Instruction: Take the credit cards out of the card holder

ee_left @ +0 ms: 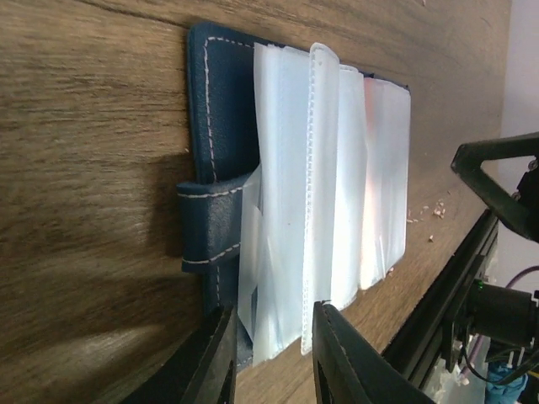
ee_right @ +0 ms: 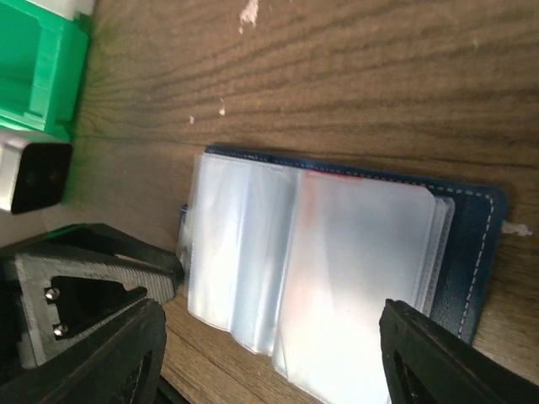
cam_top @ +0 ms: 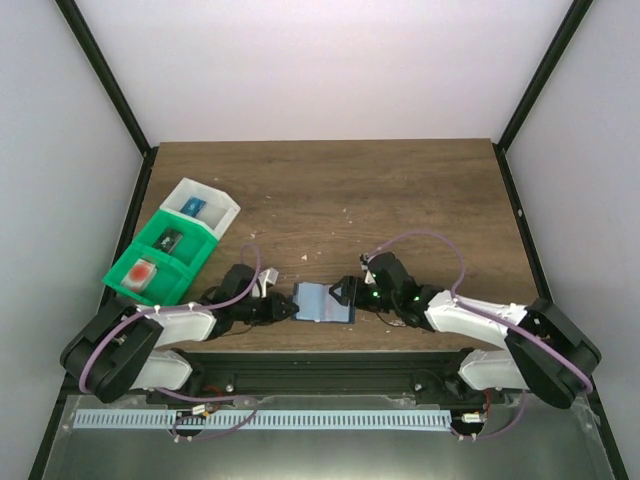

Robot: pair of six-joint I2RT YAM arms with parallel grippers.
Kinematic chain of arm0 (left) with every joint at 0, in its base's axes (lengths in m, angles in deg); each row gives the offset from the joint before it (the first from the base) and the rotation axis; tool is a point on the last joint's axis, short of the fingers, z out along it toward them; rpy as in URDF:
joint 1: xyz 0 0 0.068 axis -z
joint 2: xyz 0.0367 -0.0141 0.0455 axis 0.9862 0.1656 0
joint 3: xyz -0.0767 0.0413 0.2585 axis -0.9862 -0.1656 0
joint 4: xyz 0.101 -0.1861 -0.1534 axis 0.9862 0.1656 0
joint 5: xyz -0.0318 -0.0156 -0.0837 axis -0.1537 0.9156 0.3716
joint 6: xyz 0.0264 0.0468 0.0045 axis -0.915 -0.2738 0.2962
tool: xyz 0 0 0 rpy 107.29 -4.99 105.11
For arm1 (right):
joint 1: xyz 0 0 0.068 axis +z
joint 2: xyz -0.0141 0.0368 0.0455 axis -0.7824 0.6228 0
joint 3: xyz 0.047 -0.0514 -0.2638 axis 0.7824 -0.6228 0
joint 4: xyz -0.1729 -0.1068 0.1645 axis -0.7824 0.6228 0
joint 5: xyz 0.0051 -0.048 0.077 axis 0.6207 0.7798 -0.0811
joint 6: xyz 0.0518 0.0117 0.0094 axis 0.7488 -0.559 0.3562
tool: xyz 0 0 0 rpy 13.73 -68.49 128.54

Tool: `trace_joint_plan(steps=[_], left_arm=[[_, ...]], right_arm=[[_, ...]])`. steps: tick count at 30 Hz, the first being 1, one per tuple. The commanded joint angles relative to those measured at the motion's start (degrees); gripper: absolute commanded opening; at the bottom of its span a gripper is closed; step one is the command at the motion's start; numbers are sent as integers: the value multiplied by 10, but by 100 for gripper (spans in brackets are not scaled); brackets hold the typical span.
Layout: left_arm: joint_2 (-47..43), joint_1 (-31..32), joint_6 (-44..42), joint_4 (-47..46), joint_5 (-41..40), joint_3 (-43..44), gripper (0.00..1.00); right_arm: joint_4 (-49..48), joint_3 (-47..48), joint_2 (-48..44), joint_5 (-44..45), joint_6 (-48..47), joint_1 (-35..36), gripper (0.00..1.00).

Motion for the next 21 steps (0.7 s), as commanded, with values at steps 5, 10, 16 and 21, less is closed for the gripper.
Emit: trace_joint_plan(steps=[5,10,16,21], left_arm=[[-12,3,33,-47,26,-17,25],[1,9,54,-75,33,-25,21],[-3,14,59,-74,29,-25,21],[4,14,56,-72,25,-25,21]], right_arm=[[17,13,-9,26,-11,-2,71],[2,19,15,18,-11,-3,70],[-8,23,43,16,-12,-2,69],[-18,26,65,9,-13,-2,69]])
